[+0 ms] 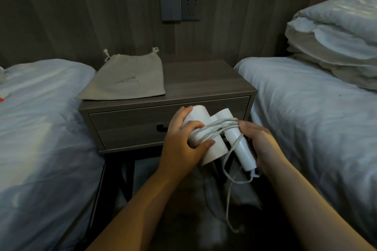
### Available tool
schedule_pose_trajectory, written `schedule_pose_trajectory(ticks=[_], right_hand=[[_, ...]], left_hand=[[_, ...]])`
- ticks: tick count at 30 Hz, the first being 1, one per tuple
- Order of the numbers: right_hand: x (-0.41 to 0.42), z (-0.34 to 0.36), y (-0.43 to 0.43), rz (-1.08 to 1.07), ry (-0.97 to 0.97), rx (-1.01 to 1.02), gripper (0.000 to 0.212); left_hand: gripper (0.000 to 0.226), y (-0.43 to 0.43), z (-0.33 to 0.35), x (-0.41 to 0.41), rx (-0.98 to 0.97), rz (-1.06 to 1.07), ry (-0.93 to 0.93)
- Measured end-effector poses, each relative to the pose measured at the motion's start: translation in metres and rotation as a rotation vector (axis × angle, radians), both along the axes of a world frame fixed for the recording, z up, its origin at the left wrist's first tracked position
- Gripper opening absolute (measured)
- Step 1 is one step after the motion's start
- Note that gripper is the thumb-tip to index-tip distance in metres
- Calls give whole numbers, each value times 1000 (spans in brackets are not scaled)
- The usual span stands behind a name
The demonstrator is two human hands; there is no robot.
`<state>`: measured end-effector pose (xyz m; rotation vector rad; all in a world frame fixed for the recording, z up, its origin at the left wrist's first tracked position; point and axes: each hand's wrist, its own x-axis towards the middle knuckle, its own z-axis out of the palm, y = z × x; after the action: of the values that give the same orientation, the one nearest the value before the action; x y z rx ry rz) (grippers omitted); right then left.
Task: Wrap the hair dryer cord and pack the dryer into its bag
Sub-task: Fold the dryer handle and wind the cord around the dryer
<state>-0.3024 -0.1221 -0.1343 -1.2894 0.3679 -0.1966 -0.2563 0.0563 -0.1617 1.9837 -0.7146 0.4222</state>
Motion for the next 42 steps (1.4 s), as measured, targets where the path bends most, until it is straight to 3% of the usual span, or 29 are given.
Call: schedule_pose_trajectory(ticks=[5,10,15,17,19,22,32,38,42], right_hand=[[-2,2,-1,15,-11,-76,19],[-4,8,-4,34,-13,-151,20],[-5,11,-10,30,13,-92,21],[-6,10,-11,51,64,-15,21],[-7,9,-13,70,120,67,22],[-5,7,-17,74,182,170,20],[-3,6,-27,123,223,171,21],[-5,7,-33,154,169,-19,26],[-5,6,-34,244,99,-208,22]], left_hand=[[28,3,7,1,25,26,-118],[37,4,4,-1,1,66,-150],[91,3,6,1,-169,-71,241],[98,6,10,0,-322,-192,457],[99,11,12,1,-369,-281,540],[98,14,13,4,-348,-328,519],[89,11,4,4,-248,-230,315],[71,11,5,7,-338,-353,576],[43,19,12,13,-180,-355,774]])
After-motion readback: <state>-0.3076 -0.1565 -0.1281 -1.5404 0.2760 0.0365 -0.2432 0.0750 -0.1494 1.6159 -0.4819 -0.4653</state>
